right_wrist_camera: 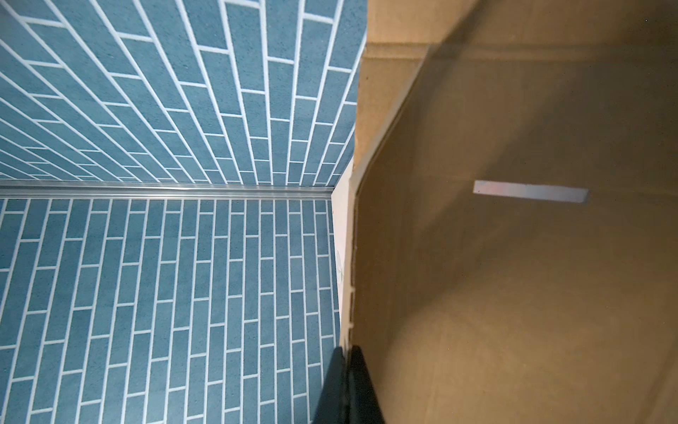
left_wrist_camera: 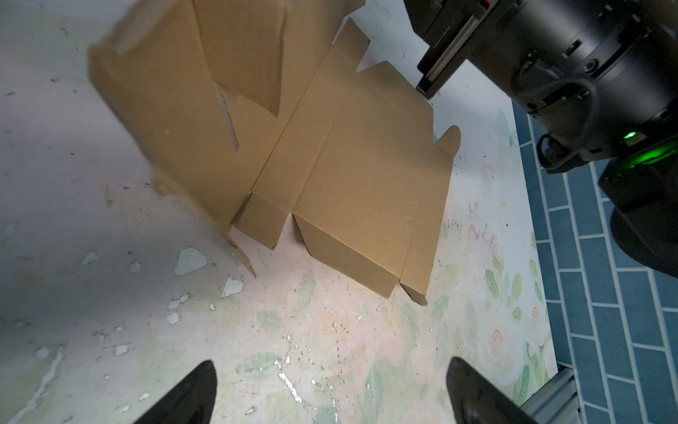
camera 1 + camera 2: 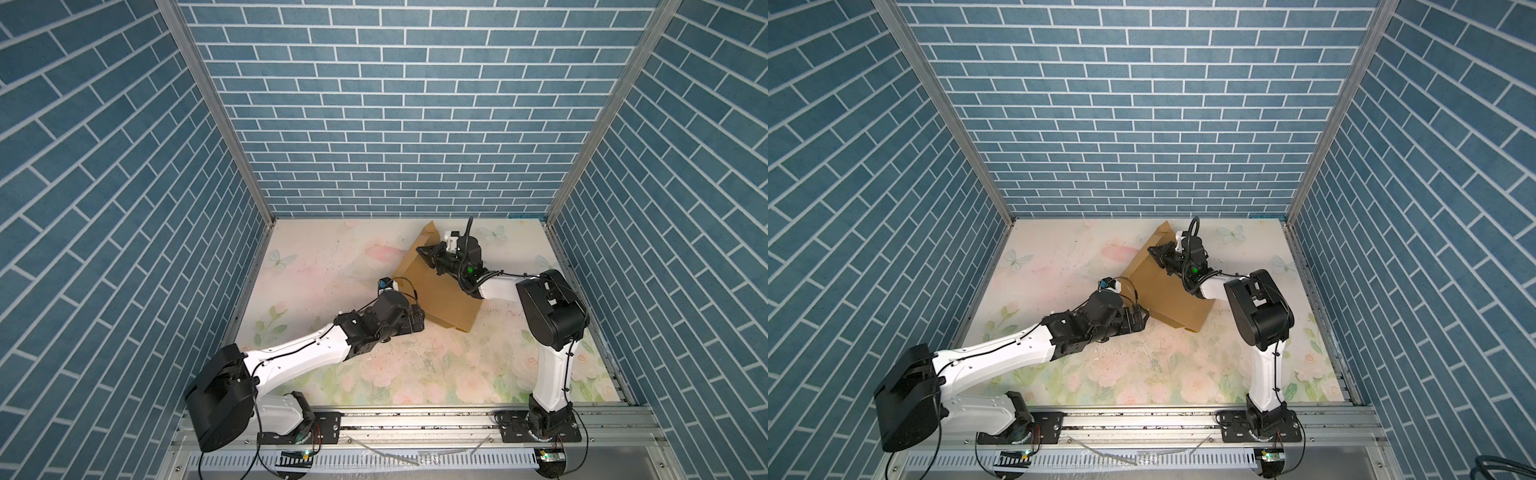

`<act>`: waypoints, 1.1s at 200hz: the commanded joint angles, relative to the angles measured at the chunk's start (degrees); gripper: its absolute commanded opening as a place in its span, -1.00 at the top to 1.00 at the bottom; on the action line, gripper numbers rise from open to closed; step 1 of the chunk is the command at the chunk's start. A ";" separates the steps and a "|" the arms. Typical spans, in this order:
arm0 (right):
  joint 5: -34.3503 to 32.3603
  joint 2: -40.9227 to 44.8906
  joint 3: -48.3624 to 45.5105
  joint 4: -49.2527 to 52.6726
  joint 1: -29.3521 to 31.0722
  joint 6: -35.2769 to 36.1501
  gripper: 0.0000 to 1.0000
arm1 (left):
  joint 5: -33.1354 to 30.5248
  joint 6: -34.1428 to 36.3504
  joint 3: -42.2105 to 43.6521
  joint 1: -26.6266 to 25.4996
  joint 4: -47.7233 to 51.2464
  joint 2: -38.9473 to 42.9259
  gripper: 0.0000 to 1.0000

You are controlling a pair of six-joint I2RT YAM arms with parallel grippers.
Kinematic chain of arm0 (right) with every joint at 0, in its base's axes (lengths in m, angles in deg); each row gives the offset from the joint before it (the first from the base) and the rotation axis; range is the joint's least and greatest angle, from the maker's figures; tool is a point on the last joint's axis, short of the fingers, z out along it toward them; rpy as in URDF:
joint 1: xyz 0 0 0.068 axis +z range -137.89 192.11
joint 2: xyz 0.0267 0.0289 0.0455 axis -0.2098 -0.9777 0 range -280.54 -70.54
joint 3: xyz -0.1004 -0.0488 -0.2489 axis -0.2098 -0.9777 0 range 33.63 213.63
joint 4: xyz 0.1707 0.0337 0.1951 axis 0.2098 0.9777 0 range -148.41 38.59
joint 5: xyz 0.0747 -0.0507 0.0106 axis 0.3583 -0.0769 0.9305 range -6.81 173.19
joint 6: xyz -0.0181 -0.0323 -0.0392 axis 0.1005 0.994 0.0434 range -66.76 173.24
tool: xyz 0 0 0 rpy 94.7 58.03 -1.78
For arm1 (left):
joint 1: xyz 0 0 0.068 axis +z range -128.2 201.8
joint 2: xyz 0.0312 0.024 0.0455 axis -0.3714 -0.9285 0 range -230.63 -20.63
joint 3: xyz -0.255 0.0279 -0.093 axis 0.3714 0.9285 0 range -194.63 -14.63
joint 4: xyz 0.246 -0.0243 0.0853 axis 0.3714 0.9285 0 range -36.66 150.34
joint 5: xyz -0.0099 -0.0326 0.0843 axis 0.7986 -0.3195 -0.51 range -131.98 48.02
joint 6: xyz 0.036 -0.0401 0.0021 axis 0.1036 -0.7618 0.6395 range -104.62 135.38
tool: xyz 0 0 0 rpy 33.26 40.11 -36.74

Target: Fold the paper box

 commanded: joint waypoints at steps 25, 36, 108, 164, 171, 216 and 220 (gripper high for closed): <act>0.72 -2.29 -2.26 0.30 -0.21 1.09 1.00 | -3.57 -4.67 0.11 -2.52 -4.71 -4.30 -0.83; 0.85 -2.22 -2.35 0.00 -0.26 0.95 1.00 | -3.24 -5.23 -0.14 -2.77 -5.71 -5.17 -0.83; 0.29 -0.70 -2.21 -2.85 -0.26 -0.58 1.00 | -6.58 -6.15 -1.91 -3.50 -0.23 -2.98 -0.89; -2.96 2.26 0.65 -0.79 0.51 -0.58 1.00 | -5.39 -7.07 -1.43 -3.19 -4.30 -3.53 -0.97; -3.64 2.79 0.51 -0.58 0.75 -0.58 1.00 | -5.49 -7.05 -1.60 -3.09 -4.62 -3.44 -0.99; -7.18 5.14 -0.77 -0.50 1.85 -0.77 1.00 | -5.32 -7.07 -0.80 -2.32 -4.79 -2.88 -0.99; -7.14 5.15 -0.77 -0.52 1.85 -0.76 1.00 | -5.40 -7.07 -0.62 -2.31 -4.64 -2.86 -0.99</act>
